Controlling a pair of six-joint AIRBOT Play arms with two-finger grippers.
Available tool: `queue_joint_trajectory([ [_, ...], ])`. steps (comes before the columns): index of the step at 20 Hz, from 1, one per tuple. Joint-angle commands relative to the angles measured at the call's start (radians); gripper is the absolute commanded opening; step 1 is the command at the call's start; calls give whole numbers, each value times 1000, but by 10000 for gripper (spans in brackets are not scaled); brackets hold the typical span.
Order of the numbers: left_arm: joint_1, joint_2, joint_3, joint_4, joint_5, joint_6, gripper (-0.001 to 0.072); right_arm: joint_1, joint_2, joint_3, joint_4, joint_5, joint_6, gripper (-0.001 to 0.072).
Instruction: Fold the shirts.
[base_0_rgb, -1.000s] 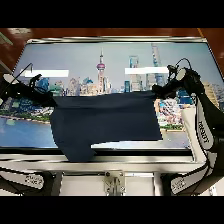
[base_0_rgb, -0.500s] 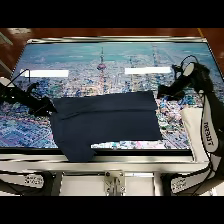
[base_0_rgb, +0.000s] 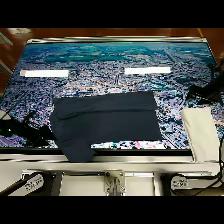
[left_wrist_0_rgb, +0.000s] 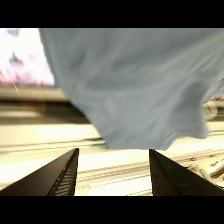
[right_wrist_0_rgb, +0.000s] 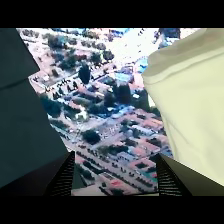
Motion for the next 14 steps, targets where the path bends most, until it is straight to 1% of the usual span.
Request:
queue_joint_trajectory([
  [1,6,76,-214,-10,100,15,525,-34,6,1,39,-21,-10,626],
  [4,6,73,-277,-19,169,19,523,-34,-4,1,63,-32,-10,626],
  [6,5,69,-291,-78,211,49,514,-34,-9,-8,66,-41,-7,626],
  [7,5,69,-294,-103,233,52,513,-34,-8,-22,72,-47,-7,626],
  [8,4,66,-296,-116,248,53,495,-34,-8,-40,77,-49,-7,626],
  [11,-30,41,-297,-116,294,52,482,-34,-9,-113,79,-50,-7,626],
  [12,-48,33,-301,-117,317,52,417,-34,-8,-140,79,-50,-7,626],
  [13,-66,26,-304,-120,332,52,371,-34,-8,-169,79,-50,-7,626],
  [14,-84,18,-307,-128,347,52,370,-34,-8,-202,76,-51,-6,626],
])
